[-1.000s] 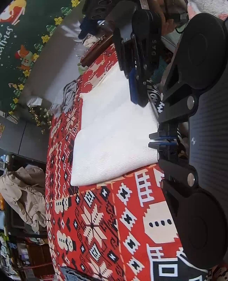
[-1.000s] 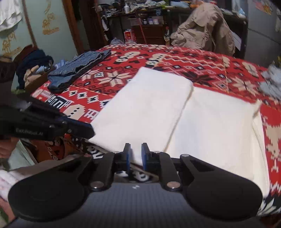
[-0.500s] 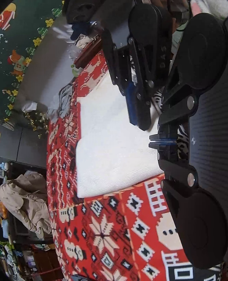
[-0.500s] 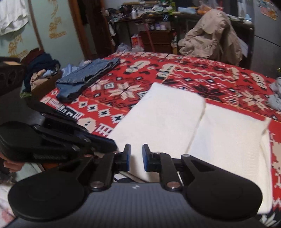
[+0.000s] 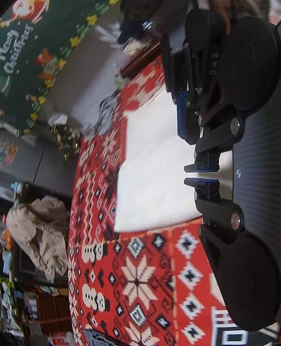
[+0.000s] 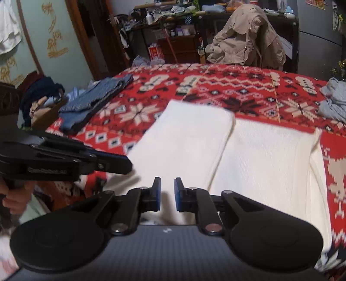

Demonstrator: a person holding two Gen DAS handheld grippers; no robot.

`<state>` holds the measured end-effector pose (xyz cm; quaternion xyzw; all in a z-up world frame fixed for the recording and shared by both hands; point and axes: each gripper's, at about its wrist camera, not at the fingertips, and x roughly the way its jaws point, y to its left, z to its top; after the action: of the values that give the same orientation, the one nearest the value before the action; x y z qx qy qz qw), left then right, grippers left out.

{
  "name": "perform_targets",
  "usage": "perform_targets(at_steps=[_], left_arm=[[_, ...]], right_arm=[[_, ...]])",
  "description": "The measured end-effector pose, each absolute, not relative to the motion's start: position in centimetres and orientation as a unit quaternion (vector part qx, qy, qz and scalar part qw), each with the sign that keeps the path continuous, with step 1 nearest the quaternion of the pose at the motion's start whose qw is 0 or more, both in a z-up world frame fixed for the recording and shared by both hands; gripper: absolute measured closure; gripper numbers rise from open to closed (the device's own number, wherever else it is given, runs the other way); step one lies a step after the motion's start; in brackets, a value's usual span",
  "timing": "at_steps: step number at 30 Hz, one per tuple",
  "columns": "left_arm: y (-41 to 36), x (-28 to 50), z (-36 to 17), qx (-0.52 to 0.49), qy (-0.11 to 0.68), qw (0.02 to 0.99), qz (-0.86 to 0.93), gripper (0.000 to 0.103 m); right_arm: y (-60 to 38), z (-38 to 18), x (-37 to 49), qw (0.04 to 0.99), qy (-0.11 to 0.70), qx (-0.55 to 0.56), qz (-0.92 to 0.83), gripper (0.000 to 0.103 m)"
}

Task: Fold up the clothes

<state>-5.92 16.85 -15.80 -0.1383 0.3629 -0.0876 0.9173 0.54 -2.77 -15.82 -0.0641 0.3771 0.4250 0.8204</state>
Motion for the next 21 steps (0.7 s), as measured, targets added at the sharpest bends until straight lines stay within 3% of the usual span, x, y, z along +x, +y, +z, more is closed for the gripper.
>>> perform_targets(at_steps=[3, 10, 21], left_arm=[[17.3, -4.3, -16.4, -0.137, 0.373, 0.915, -0.077, 0.100], [16.9, -4.8, -17.0, -0.106, 0.377, 0.917, -0.073, 0.100], [19.0, -0.6, -16.2, -0.181, 0.371, 0.908, -0.075, 0.100]], right_arm=[[-0.8, -15.6, 1.7, 0.821, 0.369, -0.068, 0.430, 0.090], [0.9, -17.6, 2.4, 0.816, 0.378, -0.086, 0.429, 0.102], [1.0, -16.0, 5.8, 0.829, 0.375, -0.038, 0.414, 0.099]])
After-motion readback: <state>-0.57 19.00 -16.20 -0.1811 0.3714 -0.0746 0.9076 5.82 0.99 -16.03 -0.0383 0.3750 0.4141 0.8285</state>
